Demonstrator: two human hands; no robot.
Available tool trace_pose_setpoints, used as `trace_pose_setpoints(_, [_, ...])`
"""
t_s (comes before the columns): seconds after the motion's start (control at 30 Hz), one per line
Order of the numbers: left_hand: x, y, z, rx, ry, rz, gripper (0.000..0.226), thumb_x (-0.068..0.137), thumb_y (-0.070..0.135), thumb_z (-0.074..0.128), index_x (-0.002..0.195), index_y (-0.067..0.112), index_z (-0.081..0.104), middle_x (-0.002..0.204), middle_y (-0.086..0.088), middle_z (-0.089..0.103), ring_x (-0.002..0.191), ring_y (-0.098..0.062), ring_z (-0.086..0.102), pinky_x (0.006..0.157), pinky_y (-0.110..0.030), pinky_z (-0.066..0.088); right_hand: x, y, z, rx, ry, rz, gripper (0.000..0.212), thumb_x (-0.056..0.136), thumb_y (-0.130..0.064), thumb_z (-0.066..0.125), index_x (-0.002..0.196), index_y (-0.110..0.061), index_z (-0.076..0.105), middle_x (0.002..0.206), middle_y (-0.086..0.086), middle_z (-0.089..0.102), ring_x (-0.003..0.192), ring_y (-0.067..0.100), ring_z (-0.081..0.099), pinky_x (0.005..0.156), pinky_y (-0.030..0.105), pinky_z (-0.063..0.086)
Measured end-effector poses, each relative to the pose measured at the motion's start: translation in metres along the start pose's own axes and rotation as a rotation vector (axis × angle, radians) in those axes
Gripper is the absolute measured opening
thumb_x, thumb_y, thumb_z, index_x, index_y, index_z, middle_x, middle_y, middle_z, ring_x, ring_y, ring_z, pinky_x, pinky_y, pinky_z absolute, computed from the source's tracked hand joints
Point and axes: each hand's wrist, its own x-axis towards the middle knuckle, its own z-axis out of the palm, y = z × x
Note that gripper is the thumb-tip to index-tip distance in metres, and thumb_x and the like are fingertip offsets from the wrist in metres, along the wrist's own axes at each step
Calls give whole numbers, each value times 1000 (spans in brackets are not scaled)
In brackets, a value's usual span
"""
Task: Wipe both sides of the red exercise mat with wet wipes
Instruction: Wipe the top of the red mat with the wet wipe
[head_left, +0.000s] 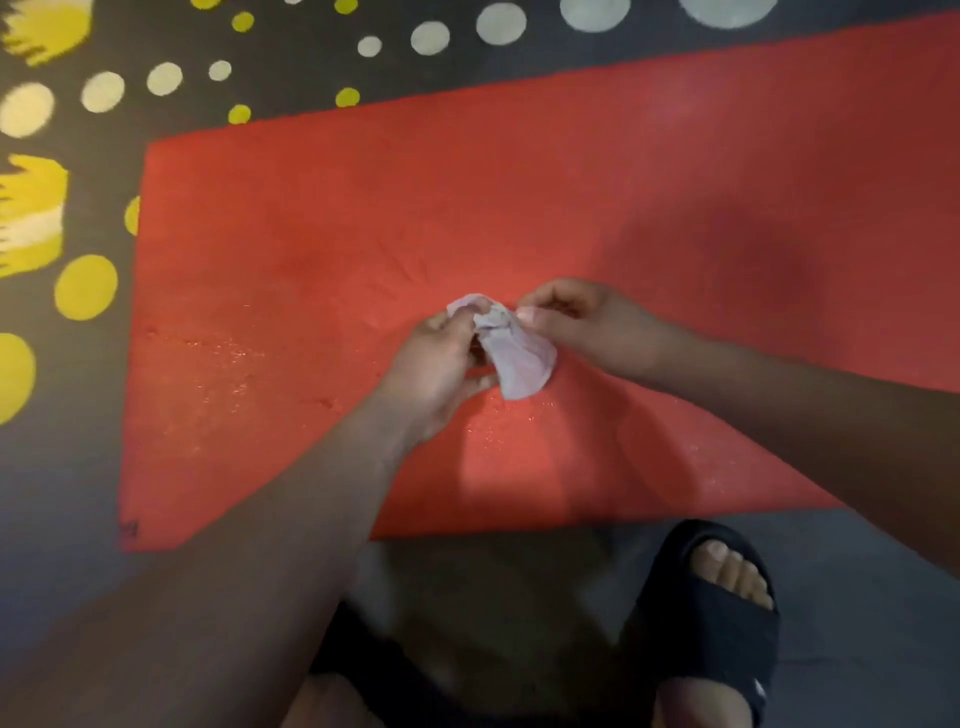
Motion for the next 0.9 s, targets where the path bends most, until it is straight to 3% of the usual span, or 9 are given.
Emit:
trace_pose_setpoints(0.13, [5, -17, 9, 95, 22, -18, 33, 99, 43, 55, 91, 17, 74, 95, -8, 73, 88, -23, 68, 87, -40, 52, -10, 21, 0, -32, -27, 68, 3, 90, -15, 70, 93, -15, 72, 79, -7, 68, 75, 5, 58, 76, 28, 48])
trace_pose_setpoints(0.2, [5, -24, 17, 92, 66, -21, 56, 88, 59, 57, 106, 9, 75, 111, -19, 73, 98, -29, 70, 100, -47, 51, -16, 27, 2, 39, -22, 130, 10, 92, -14, 64, 85, -16, 70, 77, -1, 69, 74, 12, 59, 77, 34, 49])
trace_pose_setpoints(0.3, [-1, -29, 30, -1, 30, -65, 95, 73, 88, 52, 106, 1, 71, 112, -24, 73, 107, -36, 71, 99, -50, 54, -28, 33, 9, 262, 65, 224, 23, 92, -5, 58, 71, -14, 60, 66, 6, 60, 67, 22, 55, 71, 38, 46])
trace_pose_setpoints(0.4, [-11, -34, 37, 7, -78, -32, 86, 80, 69, 64, 111, -11, 61, 115, -30, 69, 109, -45, 68, 96, -53, 55, -37, 40, 13, 401, 124, 225, 29, 89, 6, 55, 68, -13, 54, 64, 9, 54, 61, 22, 53, 65, 38, 46])
trace_pose_setpoints(0.5, [-15, -40, 37, -29, 37, -69, 30, 93, 33, 70, 91, 4, 61, 101, -19, 72, 96, -37, 70, 88, -49, 56, -44, 48, 4, 471, 181, 214, 25, 88, 10, 57, 86, -15, 53, 69, 7, 53, 62, 21, 51, 63, 37, 43])
trace_pose_setpoints(0.57, [-16, -43, 34, -38, 101, -126, 11, 100, 18, 62, 95, 8, 64, 97, -14, 69, 92, -30, 67, 83, -45, 57, -48, 52, -1, 462, 154, 195, 32, 88, 12, 57, 99, -18, 55, 72, 6, 53, 61, 20, 50, 61, 36, 41])
trace_pose_setpoints(0.7, [-19, -46, 33, -210, 251, -241, 33, 107, 36, 44, 102, 11, 64, 105, -15, 73, 84, -25, 72, 68, -38, 61, -51, 55, -1, 414, 79, 181, 48, 87, 14, 54, 110, -27, 63, 77, 9, 54, 68, 23, 50, 67, 38, 44])
trace_pose_setpoints(0.8, [-25, -46, 38, -217, 156, -259, 50, 100, 63, 42, 112, 19, 64, 113, -11, 75, 93, -24, 74, 69, -37, 60, -53, 52, 1, 383, 90, 187, 47, 88, 14, 46, 109, -22, 67, 83, 11, 59, 69, 18, 54, 63, 29, 46])
trace_pose_setpoints(0.9, [-28, -56, 38, 14, 94, -79, 24, 99, 30, 64, 116, 45, 56, 111, -5, 74, 91, -22, 73, 72, -39, 56, -55, 52, -4, 315, 86, 236, 33, 93, 8, 47, 109, -9, 70, 92, 11, 71, 73, 12, 62, 68, 27, 53])
